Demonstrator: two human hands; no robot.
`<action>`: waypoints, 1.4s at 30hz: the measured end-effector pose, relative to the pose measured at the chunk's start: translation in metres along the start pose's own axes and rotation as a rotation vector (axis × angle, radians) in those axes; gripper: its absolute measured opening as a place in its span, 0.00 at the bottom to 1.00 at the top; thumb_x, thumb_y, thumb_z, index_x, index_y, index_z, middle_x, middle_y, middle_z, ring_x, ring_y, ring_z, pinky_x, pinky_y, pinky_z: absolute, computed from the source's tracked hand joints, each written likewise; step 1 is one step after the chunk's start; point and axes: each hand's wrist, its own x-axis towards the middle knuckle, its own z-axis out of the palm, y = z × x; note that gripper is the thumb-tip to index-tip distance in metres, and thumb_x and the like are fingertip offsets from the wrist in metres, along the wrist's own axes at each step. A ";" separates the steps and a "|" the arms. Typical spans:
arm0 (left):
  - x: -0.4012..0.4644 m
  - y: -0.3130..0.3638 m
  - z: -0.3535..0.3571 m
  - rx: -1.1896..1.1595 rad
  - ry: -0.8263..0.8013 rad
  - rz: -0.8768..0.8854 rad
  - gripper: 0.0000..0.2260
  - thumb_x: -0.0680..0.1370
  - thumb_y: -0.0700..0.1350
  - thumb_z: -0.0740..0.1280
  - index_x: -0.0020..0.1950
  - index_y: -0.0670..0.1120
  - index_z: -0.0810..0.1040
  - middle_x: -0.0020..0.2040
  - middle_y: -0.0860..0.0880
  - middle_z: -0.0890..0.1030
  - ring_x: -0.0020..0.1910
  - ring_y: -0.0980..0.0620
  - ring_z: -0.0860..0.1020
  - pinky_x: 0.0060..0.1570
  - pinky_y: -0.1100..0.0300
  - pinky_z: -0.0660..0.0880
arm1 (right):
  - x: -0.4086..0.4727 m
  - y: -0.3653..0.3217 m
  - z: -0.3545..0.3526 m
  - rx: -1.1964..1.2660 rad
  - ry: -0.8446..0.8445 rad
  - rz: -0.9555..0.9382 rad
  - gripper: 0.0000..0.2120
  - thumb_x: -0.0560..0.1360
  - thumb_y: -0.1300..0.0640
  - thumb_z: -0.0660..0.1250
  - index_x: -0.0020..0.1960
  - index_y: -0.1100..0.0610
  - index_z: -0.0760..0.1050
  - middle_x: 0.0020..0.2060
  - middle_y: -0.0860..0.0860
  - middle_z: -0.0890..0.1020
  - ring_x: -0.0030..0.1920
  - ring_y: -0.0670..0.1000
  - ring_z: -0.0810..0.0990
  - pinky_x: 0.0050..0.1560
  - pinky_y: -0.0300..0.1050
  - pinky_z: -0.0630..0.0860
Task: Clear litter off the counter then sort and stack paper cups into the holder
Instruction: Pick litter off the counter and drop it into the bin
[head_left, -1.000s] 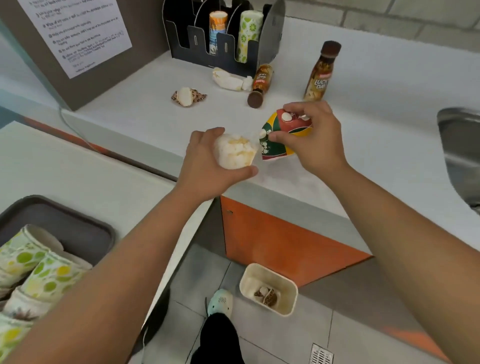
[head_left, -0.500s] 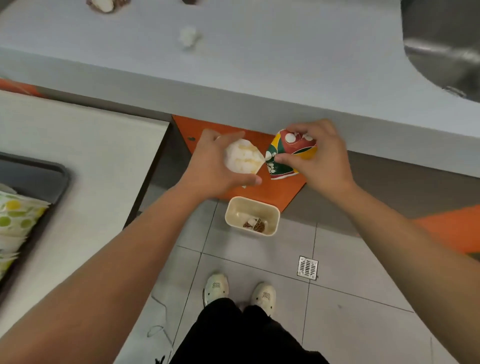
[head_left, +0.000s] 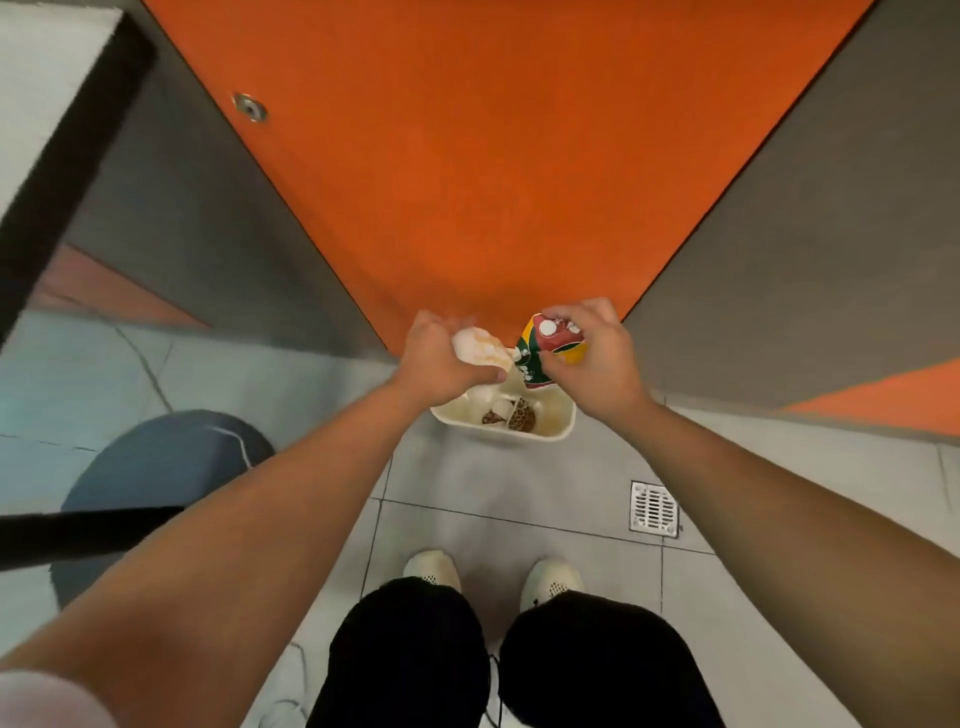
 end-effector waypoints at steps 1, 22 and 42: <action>0.013 -0.012 0.016 0.010 -0.009 -0.007 0.37 0.66 0.53 0.80 0.72 0.49 0.72 0.64 0.43 0.67 0.66 0.46 0.69 0.61 0.64 0.64 | 0.004 0.016 0.016 -0.017 -0.024 -0.001 0.22 0.69 0.66 0.72 0.61 0.55 0.78 0.52 0.49 0.70 0.52 0.48 0.74 0.52 0.26 0.65; 0.148 -0.133 0.147 0.383 -0.408 0.040 0.23 0.83 0.41 0.57 0.78 0.44 0.60 0.77 0.44 0.64 0.75 0.44 0.64 0.71 0.57 0.61 | 0.059 0.169 0.167 -0.358 -0.520 0.240 0.29 0.79 0.60 0.64 0.77 0.57 0.58 0.72 0.57 0.65 0.67 0.59 0.71 0.63 0.46 0.69; -0.059 0.089 -0.175 0.220 -0.166 0.144 0.18 0.79 0.45 0.65 0.66 0.37 0.75 0.63 0.39 0.79 0.62 0.41 0.77 0.62 0.49 0.74 | 0.011 -0.184 -0.086 -0.342 -0.484 -0.047 0.29 0.77 0.49 0.66 0.76 0.51 0.62 0.73 0.54 0.64 0.70 0.57 0.68 0.66 0.51 0.70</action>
